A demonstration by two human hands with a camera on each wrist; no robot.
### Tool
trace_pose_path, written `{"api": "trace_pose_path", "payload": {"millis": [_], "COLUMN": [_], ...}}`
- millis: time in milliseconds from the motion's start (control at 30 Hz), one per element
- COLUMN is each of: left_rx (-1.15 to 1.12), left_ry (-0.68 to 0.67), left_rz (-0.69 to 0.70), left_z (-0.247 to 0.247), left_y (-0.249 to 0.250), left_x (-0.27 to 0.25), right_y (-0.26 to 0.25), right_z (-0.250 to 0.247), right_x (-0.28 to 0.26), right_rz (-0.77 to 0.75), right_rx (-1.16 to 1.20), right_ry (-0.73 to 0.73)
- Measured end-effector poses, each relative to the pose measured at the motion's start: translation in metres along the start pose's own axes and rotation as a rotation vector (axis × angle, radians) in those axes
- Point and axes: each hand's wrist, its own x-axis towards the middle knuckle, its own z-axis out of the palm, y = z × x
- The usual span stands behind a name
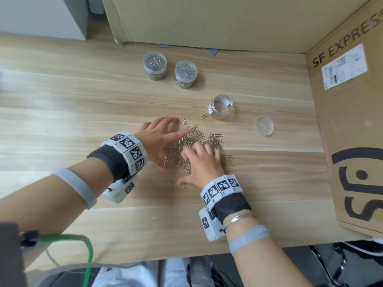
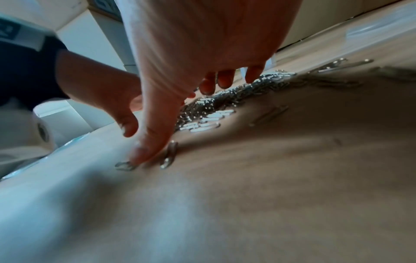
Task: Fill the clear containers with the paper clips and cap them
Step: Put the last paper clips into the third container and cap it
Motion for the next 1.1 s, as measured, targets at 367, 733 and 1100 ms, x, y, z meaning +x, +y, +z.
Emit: {"api": "trace_pose_path", "payload": {"millis": [367,733,1100], "left_rx": [0.007,-0.2,-0.513], "left_ry": [-0.034,0.19,0.257], "left_rz": [-0.094,-0.184,-0.247], "left_z": [0.027,0.007,0.001], "left_y": [0.018,0.024,0.034], "left_x": [-0.004,0.002,0.01], "right_y": [-0.01,0.036,0.049], "right_z": [0.004,-0.02,-0.008], "right_x": [0.001,-0.003,-0.005], "right_rz": [0.045,0.356,0.643], "right_rx": [0.028,0.098,0.293], "right_ry": [0.067,0.254,0.014]}}
